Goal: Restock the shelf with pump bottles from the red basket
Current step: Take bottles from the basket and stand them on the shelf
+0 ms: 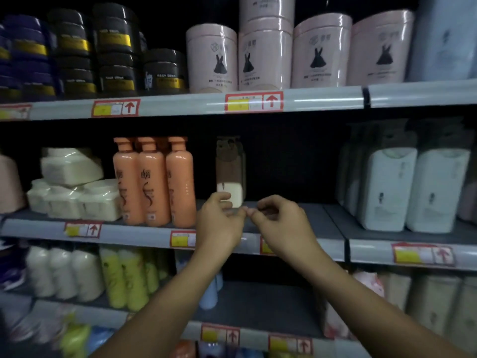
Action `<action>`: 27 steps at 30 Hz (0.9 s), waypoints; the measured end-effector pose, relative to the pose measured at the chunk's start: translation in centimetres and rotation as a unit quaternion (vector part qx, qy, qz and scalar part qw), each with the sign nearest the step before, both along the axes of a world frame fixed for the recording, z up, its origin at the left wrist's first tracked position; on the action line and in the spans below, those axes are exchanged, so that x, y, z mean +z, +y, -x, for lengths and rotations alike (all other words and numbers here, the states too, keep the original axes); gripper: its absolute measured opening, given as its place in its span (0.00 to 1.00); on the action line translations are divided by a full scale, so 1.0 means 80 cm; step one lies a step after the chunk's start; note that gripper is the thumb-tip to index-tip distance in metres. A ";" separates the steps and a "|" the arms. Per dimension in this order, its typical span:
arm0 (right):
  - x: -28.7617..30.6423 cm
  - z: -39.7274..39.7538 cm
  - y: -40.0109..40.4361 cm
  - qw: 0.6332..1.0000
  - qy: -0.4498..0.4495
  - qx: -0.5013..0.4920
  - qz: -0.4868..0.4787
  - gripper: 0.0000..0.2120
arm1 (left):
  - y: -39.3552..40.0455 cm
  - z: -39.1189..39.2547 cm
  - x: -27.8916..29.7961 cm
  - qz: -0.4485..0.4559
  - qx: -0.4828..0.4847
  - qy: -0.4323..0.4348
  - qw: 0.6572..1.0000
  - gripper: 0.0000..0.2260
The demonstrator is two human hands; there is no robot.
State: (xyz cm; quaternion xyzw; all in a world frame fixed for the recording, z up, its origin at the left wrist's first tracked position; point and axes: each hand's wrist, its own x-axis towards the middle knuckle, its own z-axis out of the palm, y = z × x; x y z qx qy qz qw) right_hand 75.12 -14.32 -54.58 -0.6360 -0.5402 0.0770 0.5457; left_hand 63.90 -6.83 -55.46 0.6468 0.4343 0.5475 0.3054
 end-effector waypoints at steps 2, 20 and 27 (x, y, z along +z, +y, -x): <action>-0.014 0.006 -0.028 1.000 0.020 0.011 0.001 0.11 | -0.024 0.007 -0.014 0.002 -0.018 -0.006 1.000 0.20; -0.404 0.030 -0.184 0.915 -0.056 0.115 0.383 0.06 | -0.133 0.167 -0.386 0.236 -0.030 0.210 0.948 0.15; -0.467 0.048 -0.197 0.778 -0.164 0.305 0.524 0.16 | -0.131 0.189 -0.455 0.268 -0.119 0.474 0.830 0.19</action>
